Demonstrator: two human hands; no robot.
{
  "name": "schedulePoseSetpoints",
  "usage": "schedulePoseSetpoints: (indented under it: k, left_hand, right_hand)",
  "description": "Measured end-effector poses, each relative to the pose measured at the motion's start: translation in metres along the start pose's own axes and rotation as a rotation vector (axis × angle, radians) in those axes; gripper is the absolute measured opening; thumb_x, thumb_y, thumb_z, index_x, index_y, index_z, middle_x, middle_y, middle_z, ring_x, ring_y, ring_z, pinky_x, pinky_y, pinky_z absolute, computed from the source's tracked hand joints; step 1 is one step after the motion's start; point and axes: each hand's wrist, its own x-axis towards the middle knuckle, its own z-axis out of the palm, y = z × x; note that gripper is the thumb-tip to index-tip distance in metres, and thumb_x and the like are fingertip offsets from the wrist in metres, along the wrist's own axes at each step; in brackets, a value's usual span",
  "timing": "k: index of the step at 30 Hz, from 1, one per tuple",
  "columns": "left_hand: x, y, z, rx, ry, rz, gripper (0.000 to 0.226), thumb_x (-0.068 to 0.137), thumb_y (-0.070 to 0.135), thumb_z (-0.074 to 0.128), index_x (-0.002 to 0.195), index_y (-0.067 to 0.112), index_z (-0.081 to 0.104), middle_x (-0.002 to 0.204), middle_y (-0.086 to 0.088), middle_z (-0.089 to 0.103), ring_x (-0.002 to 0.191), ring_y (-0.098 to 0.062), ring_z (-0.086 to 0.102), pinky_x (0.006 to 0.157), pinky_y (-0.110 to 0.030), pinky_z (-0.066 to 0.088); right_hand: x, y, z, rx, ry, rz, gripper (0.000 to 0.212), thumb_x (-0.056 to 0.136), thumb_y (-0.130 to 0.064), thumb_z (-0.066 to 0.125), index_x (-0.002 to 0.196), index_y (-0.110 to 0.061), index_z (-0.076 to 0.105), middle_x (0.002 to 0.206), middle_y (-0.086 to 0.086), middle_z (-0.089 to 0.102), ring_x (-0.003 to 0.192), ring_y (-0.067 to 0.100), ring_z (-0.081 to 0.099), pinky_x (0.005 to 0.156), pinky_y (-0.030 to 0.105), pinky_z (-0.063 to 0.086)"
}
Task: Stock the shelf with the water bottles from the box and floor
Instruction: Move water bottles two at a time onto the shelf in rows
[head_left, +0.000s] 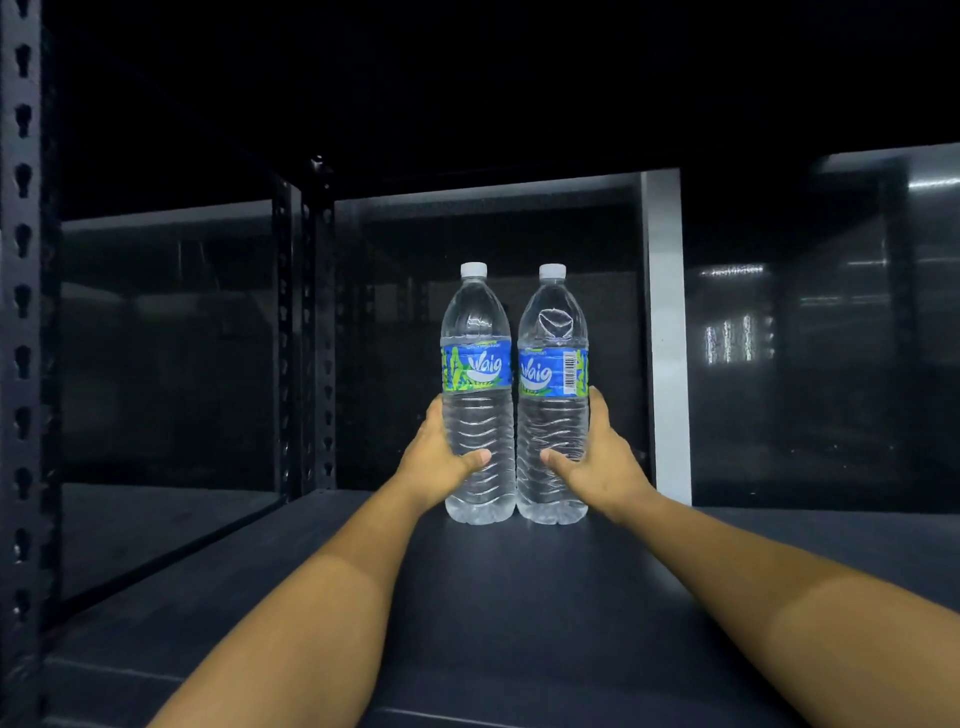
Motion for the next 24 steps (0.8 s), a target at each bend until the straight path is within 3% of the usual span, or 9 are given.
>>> schedulePoseSetpoints:
  k: [3,6,9,12,16,19,21,24]
  left_hand:
    - [0.0,0.001,0.004,-0.027,0.02,0.012,0.097,0.064,0.04,0.082,0.141,0.035,0.023,0.135,0.008,0.045,0.121,-0.011,0.048,0.108,-0.038,0.039]
    - [-0.002,0.006,0.01,0.031,0.06,0.03,0.101,0.071,0.03,0.084,0.147,0.027,0.018,0.132,0.002,0.031,0.117,-0.011,0.036,0.1,-0.028,0.032]
    - [-0.001,0.004,0.012,0.071,0.082,0.064,0.096,0.073,0.027,0.083,0.145,0.027,0.019,0.137,-0.002,0.037,0.125,-0.018,0.04,0.098,-0.029,0.034]
    - [0.001,0.0,0.006,0.03,0.037,0.048,0.088,0.076,0.021,0.08,0.143,0.03,0.023,0.132,0.006,0.052,0.122,-0.017,0.051,0.104,-0.035,0.04]
    - [0.004,-0.005,0.001,-0.072,-0.023,0.02,0.092,0.072,0.023,0.08,0.143,0.037,0.022,0.126,0.011,0.059,0.116,-0.015,0.058,0.105,-0.045,0.043]
    - [0.004,-0.004,0.006,-0.089,-0.017,0.016,0.099,0.066,0.034,0.083,0.141,0.039,0.02,0.131,0.008,0.053,0.118,-0.012,0.054,0.107,-0.042,0.042]
    - [0.003,-0.002,0.011,-0.017,0.02,0.017,0.101,0.066,0.035,0.084,0.143,0.035,0.018,0.133,0.002,0.043,0.114,-0.012,0.043,0.106,-0.034,0.036]
    - [0.002,0.0,0.015,0.076,0.055,0.034,0.104,0.071,0.028,0.083,0.147,0.031,0.013,0.131,-0.005,0.041,0.111,-0.016,0.038,0.102,-0.034,0.035]
  right_hand:
    - [-0.001,-0.002,0.005,-0.026,0.037,-0.021,0.105,0.069,-0.046,0.078,0.149,-0.033,0.011,0.135,-0.003,0.048,0.122,0.013,0.044,0.099,0.034,0.04]
    - [0.0,-0.005,0.007,-0.091,0.059,0.003,0.119,0.064,-0.051,0.082,0.151,-0.031,0.004,0.139,0.001,0.038,0.115,0.016,0.041,0.098,0.036,0.041]
    - [0.001,-0.003,0.006,-0.084,0.024,0.038,0.117,0.067,-0.044,0.083,0.151,-0.037,0.001,0.132,0.004,0.042,0.103,0.013,0.043,0.093,0.033,0.042]
    - [0.002,-0.001,0.003,-0.033,0.001,0.033,0.108,0.072,-0.038,0.079,0.149,-0.039,0.005,0.131,0.003,0.053,0.114,0.02,0.055,0.101,0.04,0.044]
    - [-0.002,-0.003,-0.003,0.036,-0.03,0.046,0.092,0.082,-0.023,0.075,0.149,-0.033,0.013,0.124,-0.011,0.059,0.111,0.012,0.057,0.096,0.026,0.041]
    - [-0.007,-0.01,0.001,0.046,-0.005,0.034,0.101,0.066,-0.045,0.082,0.144,-0.038,0.017,0.126,-0.01,0.057,0.119,0.015,0.054,0.101,0.038,0.045]
    - [-0.005,-0.007,0.006,0.051,-0.001,0.081,0.119,0.053,-0.063,0.08,0.146,-0.044,0.008,0.129,-0.001,0.056,0.122,0.021,0.052,0.1,0.046,0.046]
    - [-0.003,-0.001,0.008,0.04,-0.027,0.136,0.129,0.046,-0.069,0.076,0.145,-0.051,-0.004,0.129,0.007,0.057,0.119,0.025,0.054,0.099,0.047,0.047]
